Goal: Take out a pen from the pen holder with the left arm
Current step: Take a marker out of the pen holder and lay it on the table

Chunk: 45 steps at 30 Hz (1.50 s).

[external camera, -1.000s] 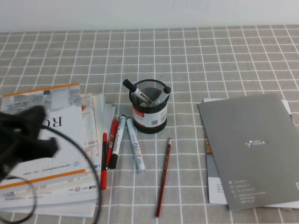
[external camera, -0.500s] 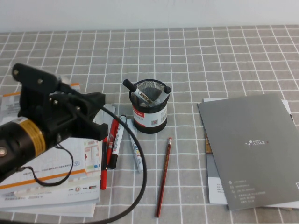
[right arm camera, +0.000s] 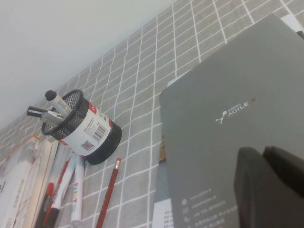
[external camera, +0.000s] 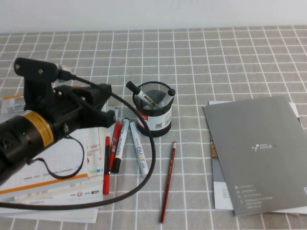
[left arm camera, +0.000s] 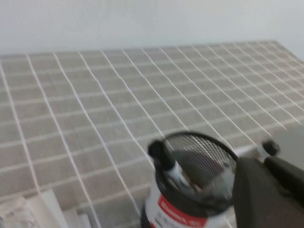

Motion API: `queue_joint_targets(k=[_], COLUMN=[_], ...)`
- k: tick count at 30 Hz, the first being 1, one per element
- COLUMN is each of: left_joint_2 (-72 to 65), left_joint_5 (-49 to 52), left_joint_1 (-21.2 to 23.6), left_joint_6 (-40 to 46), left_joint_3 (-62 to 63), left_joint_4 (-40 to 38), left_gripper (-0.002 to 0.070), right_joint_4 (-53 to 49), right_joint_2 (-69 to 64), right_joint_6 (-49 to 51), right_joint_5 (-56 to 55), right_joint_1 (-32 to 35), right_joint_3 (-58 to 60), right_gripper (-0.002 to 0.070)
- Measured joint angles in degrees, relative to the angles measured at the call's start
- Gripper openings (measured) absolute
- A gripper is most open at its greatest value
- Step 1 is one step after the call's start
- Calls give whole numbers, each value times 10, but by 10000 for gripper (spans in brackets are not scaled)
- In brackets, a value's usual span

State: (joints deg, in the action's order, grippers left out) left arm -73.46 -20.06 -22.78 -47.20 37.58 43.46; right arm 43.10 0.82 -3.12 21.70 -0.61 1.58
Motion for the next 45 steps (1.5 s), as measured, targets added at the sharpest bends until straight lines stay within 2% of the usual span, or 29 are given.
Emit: queue_joint_targets(k=[4,8,10,12,14,18,21,23,32,41,45], left_joint_2=[-4,-4,-4,-7,-16,-43,-72,-95,-167,-223,-259], left_joint_5=[10,21,22,22,21,7,-49,-100,-202,-287,-295], left_joint_1=[-32,-73,-86,-91,-91,-91,-91,-91,-91,-91,-91], left_joint_6=[220,458,556,604,615,527,423,386,360,291,259], left_joint_3=[0,0,0,0,0,0,0,0,0,9,27], left_joint_4=[-210,-452,-548,-617,-653,-623,-560,-550,-591,-523,-504], left_gripper=[49,165,233,305,384,437,447,449,451,451,451], right_joint_4=[0,0,0,0,0,0,0,0,0,0,0], right_joint_2=[0,0,0,0,0,0,0,0,0,0,0], right_joint_6=[0,0,0,0,0,0,0,0,0,0,0], right_joint_5=[0,0,0,0,0,0,0,0,0,0,0], right_joint_1=[0,0,0,0,0,0,0,0,0,0,0], right_joint_3=[0,0,0,0,0,0,0,0,0,0,0], right_gripper=[-13,-13,-13,-13,-13,-13,-13,-13,-13,-13,-13])
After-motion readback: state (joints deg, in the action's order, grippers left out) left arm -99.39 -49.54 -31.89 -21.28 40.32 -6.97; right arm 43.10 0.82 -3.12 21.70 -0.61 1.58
